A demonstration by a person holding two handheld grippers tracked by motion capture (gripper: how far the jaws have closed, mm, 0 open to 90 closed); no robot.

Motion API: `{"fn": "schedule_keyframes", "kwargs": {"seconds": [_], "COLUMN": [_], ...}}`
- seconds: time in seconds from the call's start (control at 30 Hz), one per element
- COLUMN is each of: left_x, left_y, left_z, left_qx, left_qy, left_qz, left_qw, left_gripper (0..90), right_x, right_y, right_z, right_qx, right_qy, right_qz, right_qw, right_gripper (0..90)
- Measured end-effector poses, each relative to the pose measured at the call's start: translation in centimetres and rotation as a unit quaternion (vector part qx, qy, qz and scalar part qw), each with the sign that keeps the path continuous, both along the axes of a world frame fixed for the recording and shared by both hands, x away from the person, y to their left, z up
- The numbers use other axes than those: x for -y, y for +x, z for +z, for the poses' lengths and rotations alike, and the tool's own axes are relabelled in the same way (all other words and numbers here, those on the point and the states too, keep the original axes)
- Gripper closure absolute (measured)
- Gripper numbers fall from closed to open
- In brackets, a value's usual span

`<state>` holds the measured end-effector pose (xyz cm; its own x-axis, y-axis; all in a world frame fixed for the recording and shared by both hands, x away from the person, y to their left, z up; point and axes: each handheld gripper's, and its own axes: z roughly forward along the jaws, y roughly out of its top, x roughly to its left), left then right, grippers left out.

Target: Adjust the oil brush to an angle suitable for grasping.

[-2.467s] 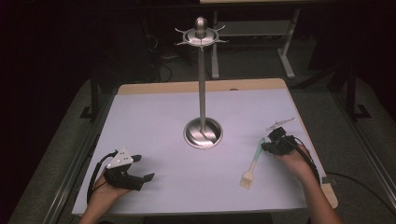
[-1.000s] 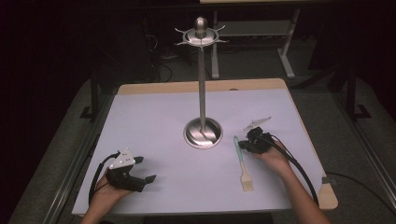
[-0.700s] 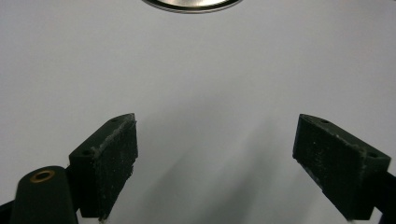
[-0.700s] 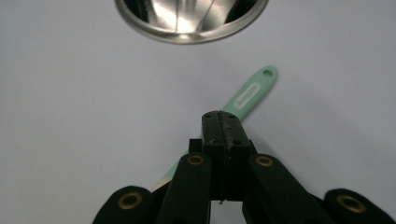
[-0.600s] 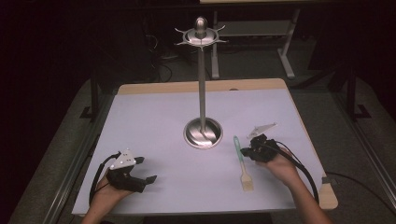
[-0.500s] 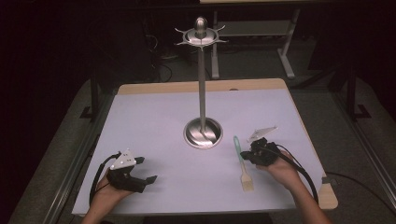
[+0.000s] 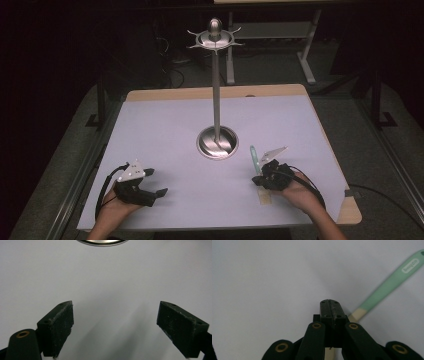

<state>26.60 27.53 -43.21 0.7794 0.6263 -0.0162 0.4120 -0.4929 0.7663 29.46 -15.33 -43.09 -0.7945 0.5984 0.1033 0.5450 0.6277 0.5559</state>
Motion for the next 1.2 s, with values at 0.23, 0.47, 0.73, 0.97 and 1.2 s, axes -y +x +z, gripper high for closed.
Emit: {"fn": "schedule_keyframes", "kwargs": {"seconds": [0.23, 0.47, 0.73, 0.97, 1.2], "left_x": [-0.1, 0.1, 0.1, 0.0, 0.0], "left_y": [0.0, 0.0, 0.0, 0.0, 0.0], "left_z": [0.0, -0.2, -0.1, -0.1, -0.2], "left_qx": [-0.001, -0.004, -0.004, -0.002, -0.004], "left_qy": [0.003, 0.004, -0.003, 0.005, 0.001], "left_qz": [-0.002, -0.003, 0.001, -0.005, -0.001], "left_qw": [1.0000, 1.0000, 1.0000, 1.0000, 1.0000], "left_gripper": [13.7, 13.7, 13.7, 13.7, 13.7], "right_x": [0.4, 1.1, 2.8, 4.1, 5.8], "right_y": [-0.6, -0.8, -0.4, -0.2, 0.3], "right_z": [-0.3, 0.0, 0.1, 0.2, 0.2], "right_qx": [-0.004, -0.007, -0.007, -0.005, 0.000], "right_qy": [-0.009, -0.029, -0.043, -0.054, -0.060], "right_qz": [-0.003, -0.014, -0.033, -0.049, -0.072], "right_qw": [0.9999, 0.9995, 0.9985, 0.9974, 0.9956], "right_gripper": [90.0, 90.0, 90.0, 90.0, 90.0]}}
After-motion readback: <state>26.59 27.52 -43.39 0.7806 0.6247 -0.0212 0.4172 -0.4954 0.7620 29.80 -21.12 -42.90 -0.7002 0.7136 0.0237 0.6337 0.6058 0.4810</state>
